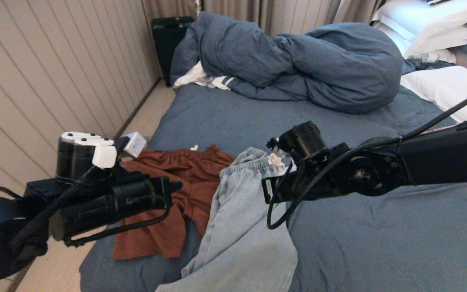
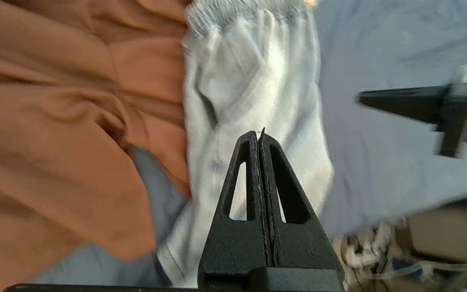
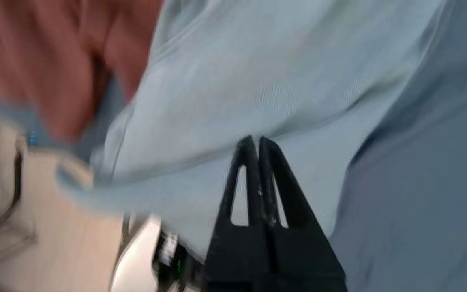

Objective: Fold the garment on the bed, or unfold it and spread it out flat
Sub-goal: Fold the blue shorts

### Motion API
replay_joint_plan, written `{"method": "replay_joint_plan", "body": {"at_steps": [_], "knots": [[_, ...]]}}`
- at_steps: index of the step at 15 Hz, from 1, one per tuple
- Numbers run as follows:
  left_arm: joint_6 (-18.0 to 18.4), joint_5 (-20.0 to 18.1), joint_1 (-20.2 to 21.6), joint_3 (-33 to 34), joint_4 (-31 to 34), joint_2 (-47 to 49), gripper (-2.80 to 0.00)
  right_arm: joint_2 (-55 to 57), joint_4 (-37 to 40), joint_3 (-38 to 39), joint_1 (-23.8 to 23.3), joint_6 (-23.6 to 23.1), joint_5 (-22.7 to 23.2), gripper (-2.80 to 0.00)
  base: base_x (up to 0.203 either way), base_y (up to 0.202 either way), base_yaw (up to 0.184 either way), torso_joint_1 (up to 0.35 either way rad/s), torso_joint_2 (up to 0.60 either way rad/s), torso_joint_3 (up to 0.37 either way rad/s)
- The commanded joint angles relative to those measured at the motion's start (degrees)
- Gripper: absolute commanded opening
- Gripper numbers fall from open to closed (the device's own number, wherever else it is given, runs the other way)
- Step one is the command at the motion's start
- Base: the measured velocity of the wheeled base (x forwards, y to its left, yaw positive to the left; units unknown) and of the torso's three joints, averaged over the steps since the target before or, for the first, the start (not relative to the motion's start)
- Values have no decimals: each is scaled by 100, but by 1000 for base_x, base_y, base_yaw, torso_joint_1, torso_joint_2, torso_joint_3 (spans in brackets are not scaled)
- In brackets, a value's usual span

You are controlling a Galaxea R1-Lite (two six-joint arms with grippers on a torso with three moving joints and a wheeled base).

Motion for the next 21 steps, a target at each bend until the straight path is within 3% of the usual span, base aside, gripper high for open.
{"method": "replay_joint_plan", "body": {"at_steps": [1, 4, 5, 11, 16, 21], "knots": [[-21, 10, 144, -178, -64, 539, -280, 112, -262, -192, -362, -5, -10, -280, 0, 0, 0, 0, 0, 0], [-21, 12, 145, -125, -66, 496, -280, 469, -484, -383, -694, -112, -51, -280, 0, 0, 0, 0, 0, 0], [-30, 21, 145, -106, -66, 484, -280, 630, -493, -448, -813, -184, -70, 0, 0, 0, 0, 0, 0, 0], [-21, 21, 145, 5, -66, 353, -280, 1428, -948, -1016, -1047, -384, -148, 0, 0, 0, 0, 0, 0, 0], [-21, 16, 145, 84, -66, 188, -280, 2490, -1021, -1840, -1030, -417, -988, 0, 0, 0, 0, 0, 0, 0], [-3, -23, 145, 137, -66, 204, -280, 3264, -1008, -2698, -1028, -402, -1342, 0, 0, 0, 0, 0, 0, 0]]}}
